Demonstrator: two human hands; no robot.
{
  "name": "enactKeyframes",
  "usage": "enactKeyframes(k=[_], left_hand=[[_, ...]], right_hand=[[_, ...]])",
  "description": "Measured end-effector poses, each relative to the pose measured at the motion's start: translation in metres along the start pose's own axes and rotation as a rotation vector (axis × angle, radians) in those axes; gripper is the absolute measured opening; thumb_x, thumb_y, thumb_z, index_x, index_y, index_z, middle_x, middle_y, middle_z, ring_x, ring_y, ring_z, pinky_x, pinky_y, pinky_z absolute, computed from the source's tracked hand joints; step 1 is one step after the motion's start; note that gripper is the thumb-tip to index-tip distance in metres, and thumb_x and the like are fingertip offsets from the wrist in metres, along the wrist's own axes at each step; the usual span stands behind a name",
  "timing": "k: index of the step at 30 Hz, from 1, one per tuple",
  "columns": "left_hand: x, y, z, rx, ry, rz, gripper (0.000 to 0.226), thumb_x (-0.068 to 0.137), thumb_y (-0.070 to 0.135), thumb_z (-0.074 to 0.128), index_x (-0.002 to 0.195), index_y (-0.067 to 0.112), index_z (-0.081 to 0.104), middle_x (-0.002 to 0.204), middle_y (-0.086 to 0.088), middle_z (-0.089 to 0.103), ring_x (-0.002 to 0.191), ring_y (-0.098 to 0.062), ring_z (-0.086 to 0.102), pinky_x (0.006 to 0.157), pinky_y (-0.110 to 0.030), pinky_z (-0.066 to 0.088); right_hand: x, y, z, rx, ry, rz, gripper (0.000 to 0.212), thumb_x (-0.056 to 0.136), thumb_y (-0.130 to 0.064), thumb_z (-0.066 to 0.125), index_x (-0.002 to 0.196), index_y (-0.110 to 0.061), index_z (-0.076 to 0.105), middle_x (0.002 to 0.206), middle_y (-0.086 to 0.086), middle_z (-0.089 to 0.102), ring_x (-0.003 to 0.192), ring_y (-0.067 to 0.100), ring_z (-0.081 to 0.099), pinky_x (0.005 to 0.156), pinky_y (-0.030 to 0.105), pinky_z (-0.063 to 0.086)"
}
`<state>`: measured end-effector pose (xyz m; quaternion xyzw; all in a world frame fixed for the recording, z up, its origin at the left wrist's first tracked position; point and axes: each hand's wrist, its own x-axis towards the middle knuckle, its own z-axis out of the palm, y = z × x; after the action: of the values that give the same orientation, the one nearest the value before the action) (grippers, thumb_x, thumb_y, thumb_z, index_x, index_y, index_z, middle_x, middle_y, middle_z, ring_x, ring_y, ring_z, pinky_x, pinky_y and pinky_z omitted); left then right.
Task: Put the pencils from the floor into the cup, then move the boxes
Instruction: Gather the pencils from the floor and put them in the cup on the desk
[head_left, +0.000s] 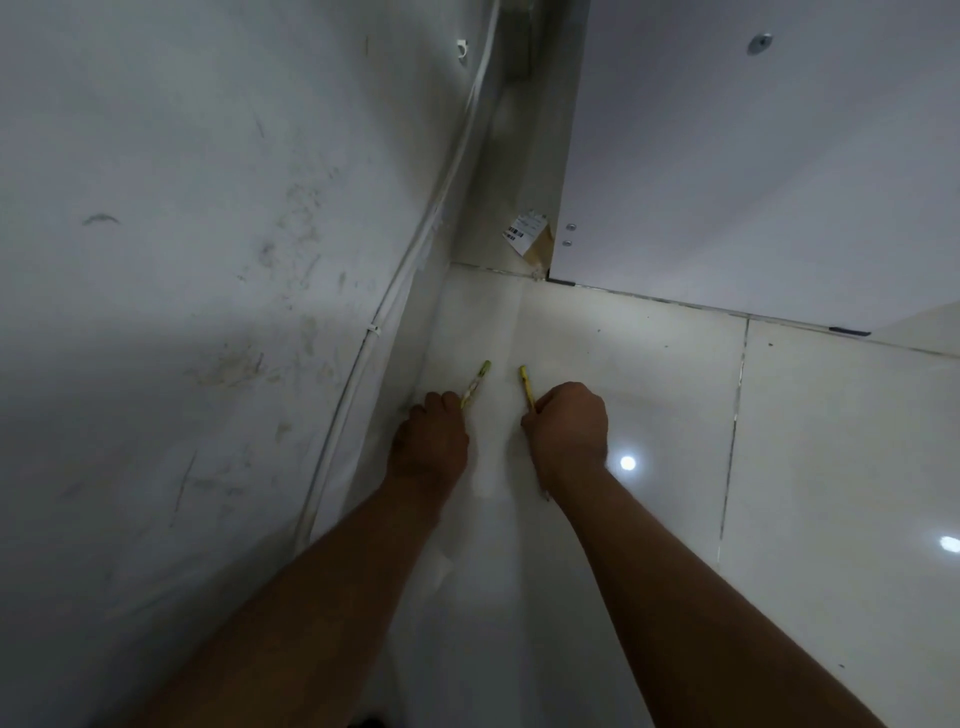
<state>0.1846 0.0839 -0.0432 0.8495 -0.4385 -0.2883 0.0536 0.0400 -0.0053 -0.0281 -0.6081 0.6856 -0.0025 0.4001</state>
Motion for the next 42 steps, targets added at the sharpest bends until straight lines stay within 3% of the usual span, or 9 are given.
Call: enactKeyframes(k=[4,5,10,17,27,31,36,39,42], left_hand=[[-0.014,0.000,-0.013,-0.327,0.019,-0.183,0.034,0.103,0.017,0.056,0.132,0.000,0.052,0.110,-0.021,0.066,0.092,-0.029,0.068,0.072,-0.029,0.054],[-0.021,0.010,-0.021,-0.632,-0.074,-0.324,0.029,0.108,0.016,0.046,0.133,0.002,0.047,0.110,-0.020,0.063,0.095,-0.030,0.064,0.070,-0.028,0.048],[-0.062,0.037,-0.059,-0.965,-0.249,-0.348,0.023,0.112,0.013,0.038,0.114,0.010,0.061,0.079,-0.004,0.053,0.058,-0.010,0.044,0.052,-0.021,0.040],[-0.159,0.108,-0.149,-1.363,-0.523,-0.376,0.031,0.113,0.019,0.038,0.130,0.003,0.059,0.110,-0.018,0.076,0.088,-0.034,0.076,0.079,-0.041,0.064],[-0.251,0.241,-0.305,-1.333,-0.530,-0.313,0.024,0.112,0.027,0.040,0.105,0.013,0.058,0.067,0.003,0.046,0.050,-0.009,0.031,0.047,-0.023,0.029],[-0.314,0.286,-0.374,-1.336,-0.680,-0.279,0.043,0.105,0.058,0.044,0.099,0.018,0.059,0.066,0.006,0.033,0.053,-0.008,0.022,0.048,-0.024,0.019],[-0.398,0.342,-0.447,-1.245,-0.913,-0.134,0.040,0.102,0.060,0.049,0.091,0.021,0.048,0.069,0.005,0.030,0.056,-0.009,0.018,0.048,-0.021,0.021],[-0.445,0.379,-0.486,-1.230,-0.878,-0.114,0.036,0.106,0.050,0.051,0.083,0.024,0.041,0.070,0.004,0.027,0.059,-0.011,0.014,0.049,-0.022,0.019],[-0.480,0.414,-0.519,-1.270,-0.757,-0.139,0.036,0.105,0.042,0.053,0.077,0.024,0.040,0.066,0.005,0.027,0.060,-0.013,0.010,0.050,-0.026,0.013]], right_hand=[[-0.004,0.006,-0.022,0.093,-0.118,0.011,0.017,0.077,-0.026,0.087,0.079,-0.010,0.082,0.074,0.009,0.075,0.073,0.022,0.071,0.066,0.028,0.053],[-0.010,0.006,-0.031,0.165,-0.146,0.031,0.013,0.079,-0.024,0.088,0.078,-0.012,0.083,0.071,0.008,0.075,0.069,0.020,0.070,0.068,0.029,0.055],[-0.072,-0.012,-0.090,0.656,-0.322,0.162,0.015,0.080,-0.015,0.091,0.090,-0.007,0.084,0.069,0.004,0.072,0.058,0.014,0.061,0.063,0.028,0.057],[-0.164,-0.054,-0.193,0.656,-0.408,0.088,0.012,0.086,-0.014,0.084,0.095,-0.007,0.084,0.071,-0.002,0.074,0.056,0.002,0.062,0.052,0.014,0.047],[-0.267,-0.116,-0.355,0.589,-0.257,-0.013,0.015,0.080,-0.027,0.092,0.092,-0.020,0.084,0.088,0.002,0.079,0.073,0.005,0.071,0.066,0.015,0.052],[-0.318,-0.146,-0.436,0.607,-0.065,-0.178,0.043,0.092,-0.030,0.082,0.131,-0.028,0.064,0.124,-0.011,0.067,0.102,0.003,0.069,0.077,0.009,0.053],[-0.384,-0.184,-0.540,0.650,-0.323,-0.249,0.044,0.114,-0.038,0.041,0.130,-0.012,0.073,0.122,0.001,0.078,0.110,0.017,0.075,0.103,0.038,0.058],[-0.443,-0.203,-0.588,0.651,-0.410,-0.256,0.057,0.115,-0.042,0.036,0.117,-0.003,0.078,0.104,0.015,0.081,0.098,0.028,0.079,0.092,0.033,0.062],[-0.495,-0.209,-0.620,0.651,-0.347,-0.313,0.051,0.115,-0.042,0.034,0.132,-0.015,0.073,0.120,0.001,0.079,0.113,0.016,0.073,0.097,0.026,0.057]])
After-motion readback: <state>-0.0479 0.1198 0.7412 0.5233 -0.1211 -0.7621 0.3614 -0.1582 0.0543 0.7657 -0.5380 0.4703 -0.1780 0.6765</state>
